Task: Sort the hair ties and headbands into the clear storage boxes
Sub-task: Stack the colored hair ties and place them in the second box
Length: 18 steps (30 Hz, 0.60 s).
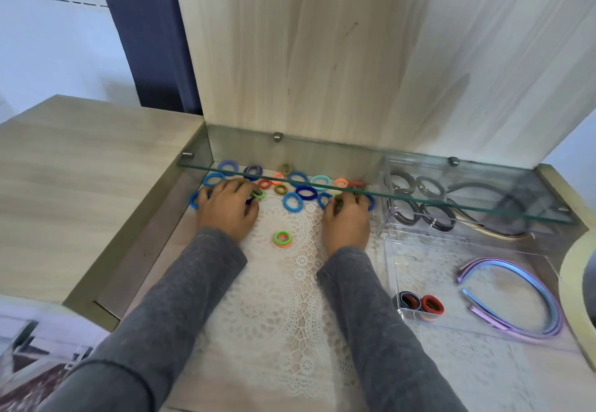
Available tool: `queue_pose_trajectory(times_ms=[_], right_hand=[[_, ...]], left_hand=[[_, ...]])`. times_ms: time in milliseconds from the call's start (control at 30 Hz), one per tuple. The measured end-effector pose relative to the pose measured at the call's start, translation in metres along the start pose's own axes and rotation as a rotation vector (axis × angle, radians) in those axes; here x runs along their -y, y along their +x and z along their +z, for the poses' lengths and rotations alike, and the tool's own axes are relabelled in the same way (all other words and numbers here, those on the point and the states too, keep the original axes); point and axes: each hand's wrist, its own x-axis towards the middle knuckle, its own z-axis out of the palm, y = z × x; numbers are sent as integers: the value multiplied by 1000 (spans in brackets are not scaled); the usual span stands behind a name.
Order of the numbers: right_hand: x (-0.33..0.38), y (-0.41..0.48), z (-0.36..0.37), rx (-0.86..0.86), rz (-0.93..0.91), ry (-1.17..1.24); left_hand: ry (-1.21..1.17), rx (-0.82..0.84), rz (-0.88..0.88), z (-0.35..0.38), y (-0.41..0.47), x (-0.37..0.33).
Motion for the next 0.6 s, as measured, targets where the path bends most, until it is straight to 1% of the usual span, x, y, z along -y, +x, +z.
queue_pose_trajectory(times_ms=[100,233,367,500,600], right_hand=[[-2,1,0,1,2,1],[-6,0,-2,-10,-5,47],[-6,-3,-5,-20,-56,115],[-8,-9,-6,11,-188,182],[-13,-18,-6,6,-281,175]], left_hand=[[-27,-13,10,0,0,0],[-140,-106,39,-1,-14,-3],[-263,-188,124,0,-38,-10],[-419,-156,113,-10,-58,-22],[-423,-112,110,-20,-69,-34]])
